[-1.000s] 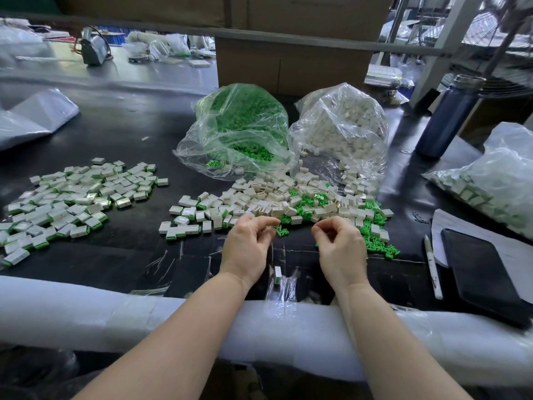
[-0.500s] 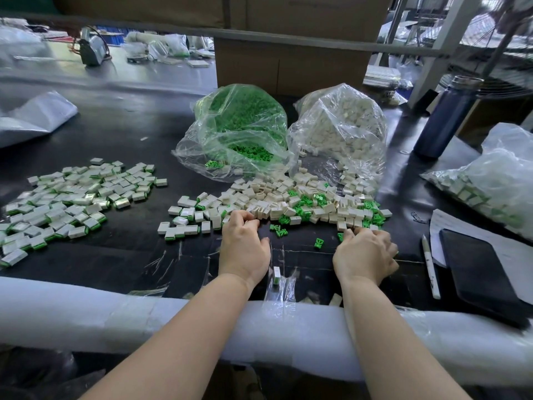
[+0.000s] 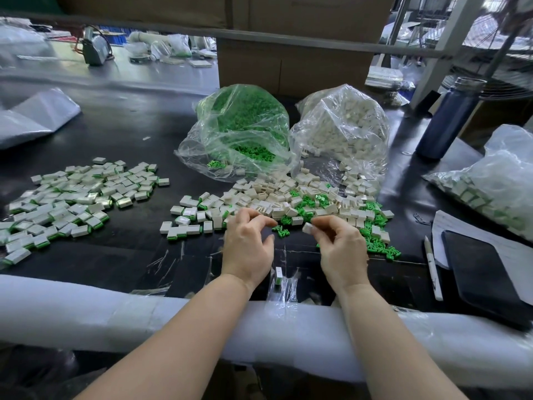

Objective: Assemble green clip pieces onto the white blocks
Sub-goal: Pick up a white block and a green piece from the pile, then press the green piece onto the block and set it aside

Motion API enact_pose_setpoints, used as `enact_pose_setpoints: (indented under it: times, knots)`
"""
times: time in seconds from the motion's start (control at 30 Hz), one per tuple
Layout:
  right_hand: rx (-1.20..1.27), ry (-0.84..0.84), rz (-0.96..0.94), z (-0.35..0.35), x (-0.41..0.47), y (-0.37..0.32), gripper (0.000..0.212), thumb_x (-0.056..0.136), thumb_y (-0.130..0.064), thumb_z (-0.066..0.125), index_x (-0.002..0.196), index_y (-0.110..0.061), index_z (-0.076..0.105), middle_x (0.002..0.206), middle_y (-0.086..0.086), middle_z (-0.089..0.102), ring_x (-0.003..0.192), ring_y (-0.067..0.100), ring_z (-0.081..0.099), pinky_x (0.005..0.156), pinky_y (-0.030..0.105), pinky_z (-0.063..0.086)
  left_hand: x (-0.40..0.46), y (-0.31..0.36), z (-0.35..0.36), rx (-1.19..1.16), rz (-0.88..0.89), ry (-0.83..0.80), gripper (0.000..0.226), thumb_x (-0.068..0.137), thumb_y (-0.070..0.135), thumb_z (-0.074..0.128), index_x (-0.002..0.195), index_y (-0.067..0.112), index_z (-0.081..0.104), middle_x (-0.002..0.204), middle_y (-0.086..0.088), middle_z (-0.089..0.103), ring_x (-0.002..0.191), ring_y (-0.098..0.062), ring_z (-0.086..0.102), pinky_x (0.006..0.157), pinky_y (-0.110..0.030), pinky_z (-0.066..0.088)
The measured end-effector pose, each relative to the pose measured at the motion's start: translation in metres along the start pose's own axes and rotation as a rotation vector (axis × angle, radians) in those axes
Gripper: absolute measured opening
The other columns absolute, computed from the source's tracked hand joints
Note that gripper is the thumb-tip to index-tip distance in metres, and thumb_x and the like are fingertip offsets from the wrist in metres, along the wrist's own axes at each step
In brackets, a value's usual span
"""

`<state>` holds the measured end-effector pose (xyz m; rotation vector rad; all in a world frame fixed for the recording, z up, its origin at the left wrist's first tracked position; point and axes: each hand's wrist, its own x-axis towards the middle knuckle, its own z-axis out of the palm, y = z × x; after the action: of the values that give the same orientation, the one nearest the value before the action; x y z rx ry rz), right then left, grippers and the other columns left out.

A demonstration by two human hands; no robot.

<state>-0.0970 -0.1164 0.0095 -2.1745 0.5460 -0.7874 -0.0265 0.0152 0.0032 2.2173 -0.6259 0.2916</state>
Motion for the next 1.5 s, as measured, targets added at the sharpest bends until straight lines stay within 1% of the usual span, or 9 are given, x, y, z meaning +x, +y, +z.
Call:
enact_pose_setpoints:
  times: [0.17, 0.27, 0.43, 0.53, 0.8, 1.03, 1.2, 1.33, 1.5]
  knots:
    - [0.145, -0.139, -0.068, 0.005, -0.004, -0.006, 0.007, 0.079, -0.008, 0.073, 0.086, -0.009, 0.071, 0.077, -0.003, 0.069, 0.074, 0.012, 0.065, 0.074, 0.023, 0.053, 0.000, 0.007, -0.003, -0.238, 0.067, -0.187, 0.025, 0.082, 0.014, 0.069, 0.107, 0.013, 0.068, 0.095, 0.001, 0.065, 0.089, -0.014, 0.061, 0.087, -0.025, 0.048]
    - [0.136, -0.197, -0.075, 0.007, -0.005, -0.005, 0.006, 0.081, -0.007, 0.071, 0.086, -0.010, 0.070, 0.079, -0.002, 0.069, 0.078, 0.015, 0.065, 0.076, 0.025, 0.053, 0.000, 0.005, -0.001, -0.275, 0.024, -0.188, 0.017, 0.082, 0.013, 0.069, 0.099, 0.015, 0.071, 0.090, 0.000, 0.071, 0.083, -0.012, 0.064, 0.082, -0.021, 0.050]
    - [-0.271, -0.237, -0.193, 0.014, -0.003, 0.000, 0.028, 0.095, -0.015, 0.051, 0.119, -0.019, 0.064, 0.116, -0.001, 0.058, 0.112, 0.020, 0.046, 0.097, 0.031, 0.035, 0.002, 0.001, 0.001, -0.264, -0.081, -0.099, 0.012, 0.083, 0.013, 0.068, 0.095, 0.016, 0.070, 0.078, 0.008, 0.063, 0.074, -0.007, 0.058, 0.070, -0.003, 0.041]
    - [-0.481, -0.318, -0.235, 0.019, -0.003, 0.000, 0.038, 0.098, -0.020, 0.041, 0.133, -0.033, 0.050, 0.134, -0.008, 0.045, 0.124, 0.016, 0.032, 0.100, 0.032, 0.025, 0.002, 0.000, 0.002, -0.248, -0.087, -0.108, 0.013, 0.084, 0.016, 0.067, 0.097, 0.017, 0.068, 0.076, 0.013, 0.060, 0.074, -0.006, 0.056, 0.070, -0.003, 0.040]
    - [-0.524, -0.220, -0.246, 0.015, -0.004, -0.001, 0.015, 0.094, -0.028, 0.052, 0.098, -0.022, 0.065, 0.104, -0.008, 0.063, 0.104, 0.016, 0.048, 0.086, 0.029, 0.028, 0.002, -0.002, 0.001, -0.269, -0.100, -0.148, 0.012, 0.085, 0.014, 0.066, 0.096, 0.020, 0.067, 0.074, 0.017, 0.058, 0.074, -0.003, 0.056, 0.068, -0.001, 0.040]
    - [-0.451, -0.215, -0.221, 0.014, -0.004, -0.002, 0.024, 0.095, -0.020, 0.051, 0.116, -0.019, 0.064, 0.105, -0.001, 0.061, 0.105, 0.019, 0.048, 0.092, 0.028, 0.034, 0.002, -0.001, -0.001, -0.360, -0.118, -0.211, 0.019, 0.089, 0.011, 0.060, 0.093, 0.028, 0.066, 0.077, 0.018, 0.060, 0.071, 0.005, 0.056, 0.068, -0.002, 0.043]
    - [-0.146, -0.141, -0.107, 0.008, -0.004, -0.001, 0.009, 0.091, -0.013, 0.058, 0.095, -0.013, 0.066, 0.091, -0.001, 0.064, 0.090, 0.017, 0.055, 0.078, 0.024, 0.039, 0.002, -0.001, 0.000, -0.429, -0.151, -0.233, 0.015, 0.089, 0.017, 0.061, 0.085, 0.032, 0.061, 0.085, 0.005, 0.066, 0.084, -0.013, 0.062, 0.079, -0.023, 0.051]
    - [0.197, -0.132, 0.033, 0.003, -0.003, -0.004, 0.012, 0.087, -0.006, 0.063, 0.086, -0.018, 0.063, 0.079, -0.008, 0.064, 0.079, 0.010, 0.061, 0.074, 0.016, 0.048, 0.002, 0.000, 0.000, -0.450, -0.160, -0.255, 0.014, 0.087, 0.023, 0.063, 0.080, 0.034, 0.059, 0.083, 0.005, 0.067, 0.083, -0.011, 0.062, 0.079, -0.022, 0.050]
    - [0.299, -0.152, 0.054, 0.003, -0.003, -0.005, 0.016, 0.088, -0.005, 0.062, 0.089, -0.019, 0.069, 0.084, -0.010, 0.067, 0.080, 0.001, 0.062, 0.072, 0.008, 0.046, 0.002, 0.001, -0.001, -0.470, -0.146, -0.290, 0.015, 0.088, 0.022, 0.063, 0.080, 0.034, 0.058, 0.082, 0.004, 0.066, 0.083, -0.012, 0.063, 0.079, -0.022, 0.050]
